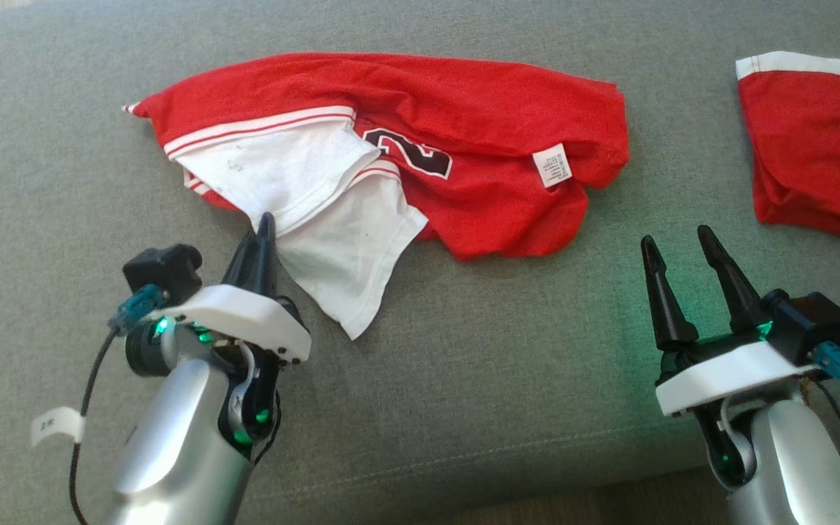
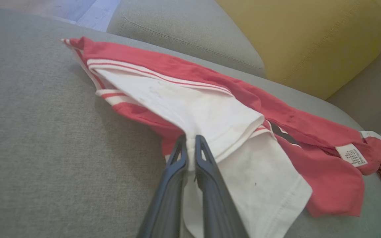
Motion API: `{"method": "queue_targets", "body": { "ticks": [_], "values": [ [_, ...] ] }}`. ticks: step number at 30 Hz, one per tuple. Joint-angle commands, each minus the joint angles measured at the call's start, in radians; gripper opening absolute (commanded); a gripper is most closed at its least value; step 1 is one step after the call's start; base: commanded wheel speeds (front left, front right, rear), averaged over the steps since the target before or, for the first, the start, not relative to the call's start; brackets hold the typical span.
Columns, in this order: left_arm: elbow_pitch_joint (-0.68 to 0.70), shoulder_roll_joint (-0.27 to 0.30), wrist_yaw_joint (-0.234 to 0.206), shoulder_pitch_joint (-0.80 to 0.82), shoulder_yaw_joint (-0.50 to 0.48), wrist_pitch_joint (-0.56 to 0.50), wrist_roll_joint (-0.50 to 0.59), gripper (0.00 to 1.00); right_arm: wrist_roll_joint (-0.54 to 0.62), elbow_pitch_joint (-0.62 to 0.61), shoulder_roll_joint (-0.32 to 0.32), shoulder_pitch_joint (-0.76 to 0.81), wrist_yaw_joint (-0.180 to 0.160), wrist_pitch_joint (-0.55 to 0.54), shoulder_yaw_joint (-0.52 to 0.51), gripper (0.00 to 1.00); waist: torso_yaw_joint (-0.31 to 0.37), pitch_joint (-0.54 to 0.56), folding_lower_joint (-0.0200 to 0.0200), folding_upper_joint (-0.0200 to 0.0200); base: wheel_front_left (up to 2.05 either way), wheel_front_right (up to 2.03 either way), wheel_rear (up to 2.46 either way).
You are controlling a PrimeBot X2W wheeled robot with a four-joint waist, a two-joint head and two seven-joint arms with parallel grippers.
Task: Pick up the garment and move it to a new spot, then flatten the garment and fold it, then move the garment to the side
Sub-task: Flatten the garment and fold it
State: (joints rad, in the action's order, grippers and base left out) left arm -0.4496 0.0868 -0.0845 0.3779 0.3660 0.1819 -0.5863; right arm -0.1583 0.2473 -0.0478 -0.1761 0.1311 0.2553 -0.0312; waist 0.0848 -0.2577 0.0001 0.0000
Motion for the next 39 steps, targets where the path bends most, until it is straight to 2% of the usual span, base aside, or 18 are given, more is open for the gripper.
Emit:
{"method": "queue_targets", "body": {
  "ticks": [1,7,15,17,18,26,28,29,30,31,32,35,37,39],
  "values": [
    [0.043,0.017,-0.009,0.008,-0.026,0.004,0.017,0.0,0.001,-0.03,-0.002,-0.035,0.0,0.006,0.018,1.0,-0.001,0.002,-0.0001,0.0,0.0,0.0,0.0],
    [0.149,0.062,-0.036,-0.051,-0.047,-0.027,0.006,0.0,-0.001,-0.026,-0.002,-0.035,0.0,0.006,0.019,1.0,0.002,0.011,-0.0001,0.0,0.0,0.0,0.0],
    [0.349,0.163,-0.098,-0.223,-0.077,-0.194,-0.036,0.0,-0.002,-0.026,-0.002,-0.024,0.0,0.006,0.002,1.0,-0.007,-0.001,-0.0001,0.0,0.0,0.0,0.0],
    [0.378,0.169,-0.11,-0.239,-0.07,-0.21,-0.03,0.47,-0.002,-0.025,-0.002,-0.027,0.0,0.006,0.004,1.0,-0.013,-0.005,-0.0001,0.0,0.0,0.0,0.0],
    [0.39,0.169,-0.118,-0.244,-0.066,-0.212,-0.024,1.0,-0.003,-0.025,-0.002,-0.029,0.0,0.006,0.005,1.0,-0.016,-0.006,-0.0001,0.0,0.0,0.0,0.0],
    [0.442,0.164,-0.167,-0.267,-0.011,-0.209,0.049,1.0,-0.003,-0.025,-0.002,-0.038,0.0,0.006,0.007,1.0,-0.028,-0.009,-0.0001,0.0,0.0,0.0,0.0],
    [0.446,0.165,-0.175,-0.269,0.003,-0.21,0.066,0.84,-0.004,-0.023,-0.002,-0.038,0.0,0.006,0.008,1.0,-0.029,-0.011,-0.0001,0.0,0.0,0.0,0.0],
    [0.446,0.165,-0.175,-0.269,0.003,-0.21,0.066,0.84,-0.004,-0.023,-0.002,-0.038,0.0,0.006,0.008,1.0,-0.029,-0.011,-0.0001,0.0,0.0,0.0,0.0],
    [0.451,0.161,-0.184,-0.269,0.011,-0.21,0.076,0.69,-0.005,-0.021,-0.002,-0.04,0.0,0.006,0.009,1.0,-0.03,-0.013,-0.0001,0.0,0.0,0.0,0.0],
    [0.454,0.162,-0.189,-0.269,0.015,-0.212,0.082,0.6,-0.005,-0.02,-0.002,-0.041,0.0,0.006,0.009,1.0,-0.03,-0.014,-0.0001,0.0,0.0,0.0,0.0],
    [0.455,0.16,-0.196,-0.27,0.017,-0.215,0.085,0.58,-0.006,-0.02,-0.002,-0.043,0.0,0.006,0.01,1.0,-0.03,-0.015,-0.0001,0.0,0.0,0.0,0.0],
    [0.453,0.163,-0.232,-0.274,0.014,-0.222,0.105,0.62,-0.006,-0.019,-0.002,-0.044,0.0,0.006,0.01,1.0,-0.029,-0.017,-0.0001,0.0,0.0,0.0,0.0],
    [0.452,0.165,-0.252,-0.28,0.008,-0.226,0.111,0.74,-0.006,-0.017,-0.002,-0.044,0.0,0.006,0.01,1.0,-0.028,-0.016,-0.0001,0.0,0.0,0.0,0.0],
    [0.451,0.165,-0.262,-0.283,0.005,-0.229,0.113,0.76,-0.004,-0.015,-0.002,-0.042,0.0,0.006,0.01,1.0,-0.027,-0.014,-0.0001,0.0,0.0,0.0,0.0]
  ]
}}
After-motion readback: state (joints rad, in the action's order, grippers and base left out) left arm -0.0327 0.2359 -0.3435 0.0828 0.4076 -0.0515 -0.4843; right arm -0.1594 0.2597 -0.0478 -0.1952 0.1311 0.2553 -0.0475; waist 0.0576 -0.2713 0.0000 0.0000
